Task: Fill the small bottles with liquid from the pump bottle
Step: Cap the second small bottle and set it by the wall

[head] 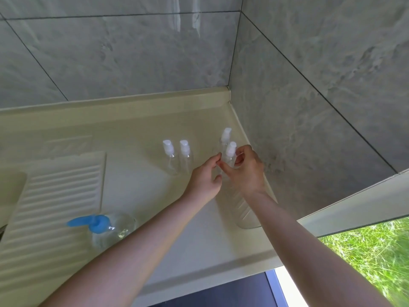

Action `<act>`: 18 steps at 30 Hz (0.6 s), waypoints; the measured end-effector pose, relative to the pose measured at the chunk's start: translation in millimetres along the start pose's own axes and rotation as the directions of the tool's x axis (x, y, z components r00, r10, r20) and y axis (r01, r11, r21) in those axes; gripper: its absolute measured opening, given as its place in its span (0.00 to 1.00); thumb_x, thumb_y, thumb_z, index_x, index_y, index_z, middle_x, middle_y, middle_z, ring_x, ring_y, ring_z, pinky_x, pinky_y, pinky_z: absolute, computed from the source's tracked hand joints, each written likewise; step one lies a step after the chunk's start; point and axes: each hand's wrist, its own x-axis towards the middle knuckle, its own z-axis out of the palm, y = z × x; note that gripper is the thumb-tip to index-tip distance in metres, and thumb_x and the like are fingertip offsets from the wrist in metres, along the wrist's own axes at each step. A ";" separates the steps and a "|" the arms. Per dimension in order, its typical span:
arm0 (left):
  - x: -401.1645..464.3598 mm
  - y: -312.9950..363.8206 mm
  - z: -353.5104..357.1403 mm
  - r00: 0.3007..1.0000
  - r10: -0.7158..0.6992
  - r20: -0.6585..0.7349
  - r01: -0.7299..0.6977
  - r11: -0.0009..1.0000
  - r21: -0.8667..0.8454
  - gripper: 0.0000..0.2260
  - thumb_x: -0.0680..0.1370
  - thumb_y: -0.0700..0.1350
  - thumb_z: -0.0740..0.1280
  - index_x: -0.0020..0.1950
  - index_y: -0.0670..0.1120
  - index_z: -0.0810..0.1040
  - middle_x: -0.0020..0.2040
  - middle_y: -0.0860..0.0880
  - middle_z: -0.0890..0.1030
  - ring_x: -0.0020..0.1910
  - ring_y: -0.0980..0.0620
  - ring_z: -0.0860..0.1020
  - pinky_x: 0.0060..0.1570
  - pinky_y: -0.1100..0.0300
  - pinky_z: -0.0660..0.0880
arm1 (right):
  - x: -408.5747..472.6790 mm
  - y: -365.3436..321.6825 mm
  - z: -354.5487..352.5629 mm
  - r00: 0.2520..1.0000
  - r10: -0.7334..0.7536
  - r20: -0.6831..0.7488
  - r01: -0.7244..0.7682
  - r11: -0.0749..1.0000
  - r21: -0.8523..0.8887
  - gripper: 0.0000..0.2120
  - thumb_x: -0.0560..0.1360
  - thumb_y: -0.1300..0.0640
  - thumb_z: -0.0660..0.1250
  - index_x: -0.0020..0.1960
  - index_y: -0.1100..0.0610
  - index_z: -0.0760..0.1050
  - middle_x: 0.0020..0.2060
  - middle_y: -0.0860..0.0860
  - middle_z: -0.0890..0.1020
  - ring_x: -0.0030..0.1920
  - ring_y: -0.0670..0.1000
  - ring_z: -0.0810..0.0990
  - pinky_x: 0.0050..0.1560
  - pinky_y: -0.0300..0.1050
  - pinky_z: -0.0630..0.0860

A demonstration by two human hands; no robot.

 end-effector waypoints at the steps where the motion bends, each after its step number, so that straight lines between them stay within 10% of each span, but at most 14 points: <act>1: 0.0 0.3 0.2 1.000 -0.001 0.002 0.001 1.000 -0.003 0.26 0.78 0.36 0.63 0.75 0.50 0.67 0.69 0.51 0.75 0.69 0.57 0.71 0.69 0.59 0.68 | 0.1 0.2 0.1 1.000 0.009 0.007 -0.009 1.000 0.008 0.23 0.67 0.45 0.79 0.51 0.55 0.72 0.42 0.49 0.77 0.42 0.50 0.78 0.42 0.41 0.72; 9: -6.2 1.5 -2.9 0.998 -0.036 0.047 0.036 0.999 -0.012 0.29 0.78 0.31 0.54 0.77 0.52 0.64 0.71 0.50 0.73 0.62 0.59 0.74 0.47 0.85 0.61 | -3.6 1.9 0.2 1.000 0.010 0.022 -0.011 0.999 0.030 0.22 0.68 0.45 0.78 0.52 0.55 0.74 0.45 0.52 0.78 0.45 0.51 0.79 0.47 0.45 0.77; 18: -25.2 3.6 -10.0 0.999 0.022 -0.026 -0.023 0.999 -0.040 0.29 0.77 0.28 0.53 0.74 0.49 0.69 0.71 0.50 0.73 0.70 0.53 0.71 0.65 0.68 0.65 | -19.3 -4.3 -14.1 0.999 0.029 0.017 -0.030 0.994 0.107 0.35 0.67 0.47 0.79 0.70 0.53 0.69 0.62 0.49 0.74 0.60 0.50 0.76 0.59 0.43 0.73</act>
